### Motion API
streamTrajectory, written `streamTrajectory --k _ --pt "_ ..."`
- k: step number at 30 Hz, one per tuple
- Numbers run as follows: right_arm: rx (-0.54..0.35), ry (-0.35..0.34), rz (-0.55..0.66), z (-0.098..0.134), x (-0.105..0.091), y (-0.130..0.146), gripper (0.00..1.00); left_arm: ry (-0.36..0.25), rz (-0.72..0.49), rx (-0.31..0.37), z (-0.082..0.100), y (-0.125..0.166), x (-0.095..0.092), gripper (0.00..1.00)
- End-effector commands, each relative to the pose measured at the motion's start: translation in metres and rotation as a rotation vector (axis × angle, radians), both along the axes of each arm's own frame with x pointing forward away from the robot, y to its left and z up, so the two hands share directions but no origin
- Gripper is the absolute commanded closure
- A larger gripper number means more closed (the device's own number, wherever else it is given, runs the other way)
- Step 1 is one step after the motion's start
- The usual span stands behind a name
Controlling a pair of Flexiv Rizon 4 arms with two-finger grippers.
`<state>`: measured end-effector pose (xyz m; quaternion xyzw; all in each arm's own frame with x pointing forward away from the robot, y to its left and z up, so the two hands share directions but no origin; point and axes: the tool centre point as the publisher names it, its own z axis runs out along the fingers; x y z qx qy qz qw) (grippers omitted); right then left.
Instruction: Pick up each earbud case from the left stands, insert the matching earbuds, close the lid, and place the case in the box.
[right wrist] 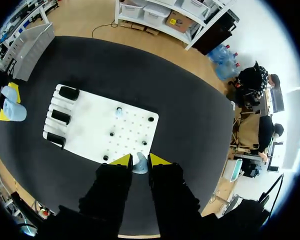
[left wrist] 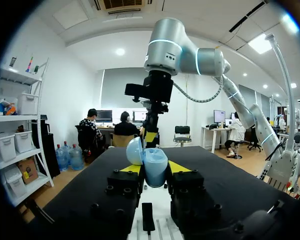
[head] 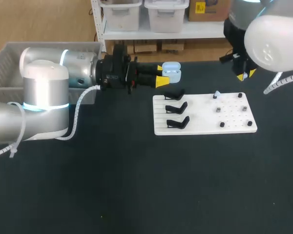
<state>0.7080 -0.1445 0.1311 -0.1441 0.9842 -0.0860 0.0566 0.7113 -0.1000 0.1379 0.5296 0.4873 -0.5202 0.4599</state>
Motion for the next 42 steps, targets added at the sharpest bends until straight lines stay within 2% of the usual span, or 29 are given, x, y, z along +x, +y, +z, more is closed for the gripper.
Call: streamTrajectory --k 1,11,14,16,19,22,27,35,39,42 --pt "0.001 -0.006 -0.001 -0.001 -0.002 -0.001 1.0 -0.003 0.003 -0.003 -0.001 0.0 -0.001 1.0" --pt "0.001 -0.006 -0.001 -0.001 -0.002 -0.001 1.0 -0.003 0.003 -0.003 -0.001 0.0 -0.001 1.0" --pt "0.098 -0.037 -0.06 0.027 -0.008 0.009 1.0 -0.003 0.003 -0.003 -0.001 0.0 -0.001 1.0" --pt "0.109 -0.07 -0.097 0.048 -0.016 0.018 1.0 -0.003 0.003 -0.003 -0.001 0.0 -0.001 1.0" --pt "0.099 -0.079 -0.148 0.064 -0.026 0.028 1.0 -0.003 0.003 -0.003 -0.001 0.0 -0.001 1.0" --pt "0.094 -0.049 -0.195 0.067 -0.033 0.032 1.0 -0.003 0.003 -0.003 -0.001 0.0 -0.001 1.0" --pt "0.088 -0.015 -0.236 0.067 -0.045 0.039 1.0 -0.013 -0.053 -0.011 -0.004 -0.014 -0.014 1.0" --pt "0.128 -0.013 -0.278 0.076 -0.057 0.05 1.0 -0.021 -0.083 -0.031 -0.006 -0.028 -0.036 1.0" --pt "0.1 -0.015 -0.295 0.079 -0.06 0.058 1.0 -0.031 -0.082 -0.035 -0.006 -0.03 -0.039 1.0" --pt "0.119 0.013 -0.308 0.079 -0.062 0.066 1.0 -0.038 -0.077 -0.033 -0.006 -0.03 -0.039 1.0"
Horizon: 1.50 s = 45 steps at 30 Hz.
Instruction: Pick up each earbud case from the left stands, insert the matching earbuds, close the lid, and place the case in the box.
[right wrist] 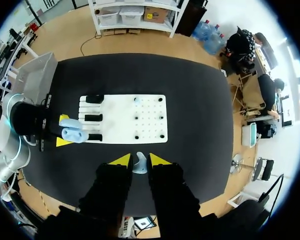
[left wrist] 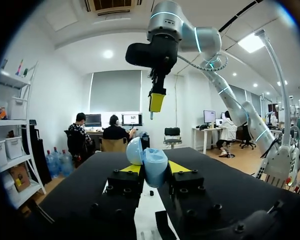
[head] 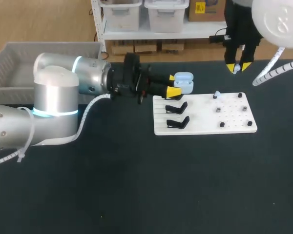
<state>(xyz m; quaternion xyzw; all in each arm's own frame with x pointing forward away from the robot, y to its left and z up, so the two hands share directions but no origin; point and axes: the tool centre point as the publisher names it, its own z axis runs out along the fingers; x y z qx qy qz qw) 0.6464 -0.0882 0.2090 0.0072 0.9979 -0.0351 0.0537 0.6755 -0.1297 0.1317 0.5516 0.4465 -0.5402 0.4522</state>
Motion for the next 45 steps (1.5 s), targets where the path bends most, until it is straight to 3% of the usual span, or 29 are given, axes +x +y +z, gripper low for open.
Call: streamTrajectory --k 1,26,27,34,45 --pt "0.006 0.024 -0.011 0.0 0.0 0.013 1.0 -0.006 0.017 0.0 0.0 0.0 -0.003 1.0" --pt "0.009 0.045 -0.013 -0.005 0.0 0.018 1.0 -0.008 0.025 0.001 0.0 0.0 -0.003 1.0" --pt "0.042 0.045 -0.046 -0.001 0.0 0.023 1.0 -0.008 0.025 0.001 0.0 0.0 -0.003 1.0" --pt "0.024 0.057 -0.261 -0.003 0.001 0.046 1.0 -0.008 0.025 0.001 0.0 0.0 -0.003 1.0" --pt "-0.023 0.055 -0.435 -0.002 0.01 0.075 1.0 -0.008 0.025 0.001 0.0 0.0 -0.003 1.0"
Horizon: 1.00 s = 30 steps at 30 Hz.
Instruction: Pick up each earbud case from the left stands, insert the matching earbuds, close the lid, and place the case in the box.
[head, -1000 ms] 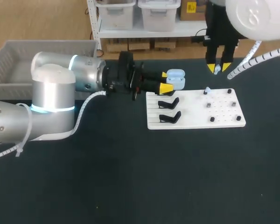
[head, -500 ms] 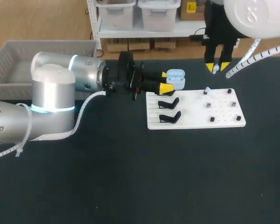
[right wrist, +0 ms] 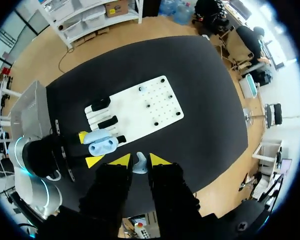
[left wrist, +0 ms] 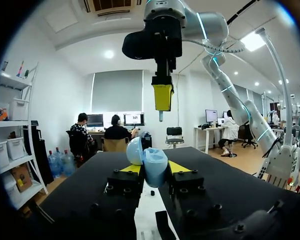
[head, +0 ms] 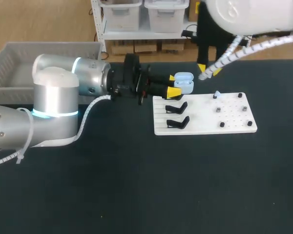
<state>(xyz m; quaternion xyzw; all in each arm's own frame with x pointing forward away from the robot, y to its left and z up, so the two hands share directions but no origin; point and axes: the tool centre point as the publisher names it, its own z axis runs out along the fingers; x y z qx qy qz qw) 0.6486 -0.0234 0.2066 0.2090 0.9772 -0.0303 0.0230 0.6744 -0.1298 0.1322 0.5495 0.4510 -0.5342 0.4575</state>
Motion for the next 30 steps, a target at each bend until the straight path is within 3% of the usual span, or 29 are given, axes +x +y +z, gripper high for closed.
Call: streamTrajectory --k 1,6,25,30 --pt "-0.054 0.023 -0.035 -0.001 0.009 0.012 1.0 -0.003 0.007 -0.002 0.0 0.0 -0.002 1.0" --pt "-0.101 0.03 -0.074 -0.005 0.012 0.022 1.0 -0.003 0.007 -0.002 0.0 0.0 -0.002 1.0" --pt "-0.078 0.04 -0.088 -0.008 0.015 0.026 1.0 -0.003 0.007 -0.002 0.0 0.0 -0.002 1.0" --pt "-0.132 0.009 -0.206 -0.01 0.016 0.038 1.0 -0.003 0.007 -0.002 0.0 0.0 -0.002 1.0"
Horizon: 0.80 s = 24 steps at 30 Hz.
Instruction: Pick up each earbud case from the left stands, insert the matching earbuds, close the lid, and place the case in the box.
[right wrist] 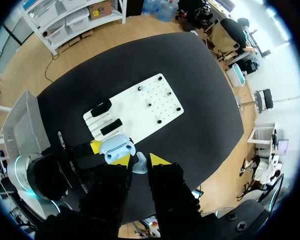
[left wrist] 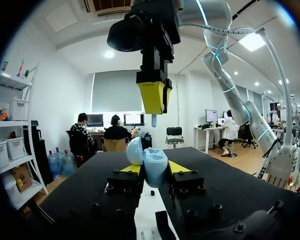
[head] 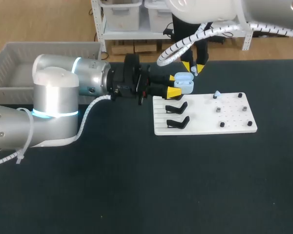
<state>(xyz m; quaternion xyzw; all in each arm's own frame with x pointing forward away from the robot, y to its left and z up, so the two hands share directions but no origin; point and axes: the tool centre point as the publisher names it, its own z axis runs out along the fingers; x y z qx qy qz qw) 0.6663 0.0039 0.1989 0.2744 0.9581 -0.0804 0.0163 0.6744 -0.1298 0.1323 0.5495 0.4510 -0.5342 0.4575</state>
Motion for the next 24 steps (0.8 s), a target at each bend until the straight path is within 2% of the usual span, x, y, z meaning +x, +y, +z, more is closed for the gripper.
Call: streamTrajectory --k 1,2,10,24 --pt "-0.043 -0.035 -0.104 -0.002 -0.001 0.012 1.0 -0.003 0.007 -0.002 0.0 0.0 -0.002 1.0" --pt "-0.064 -0.05 -0.128 -0.001 0.0 0.013 1.0 -0.003 0.007 -0.002 0.0 0.0 -0.002 1.0" --pt "-0.057 -0.046 -0.279 0.001 0.001 0.02 1.0 -0.003 0.007 -0.002 0.0 0.0 -0.002 1.0" --pt "-0.039 -0.02 -0.329 -0.016 0.001 0.023 1.0 -0.003 0.007 -0.002 0.0 0.0 -0.002 1.0"
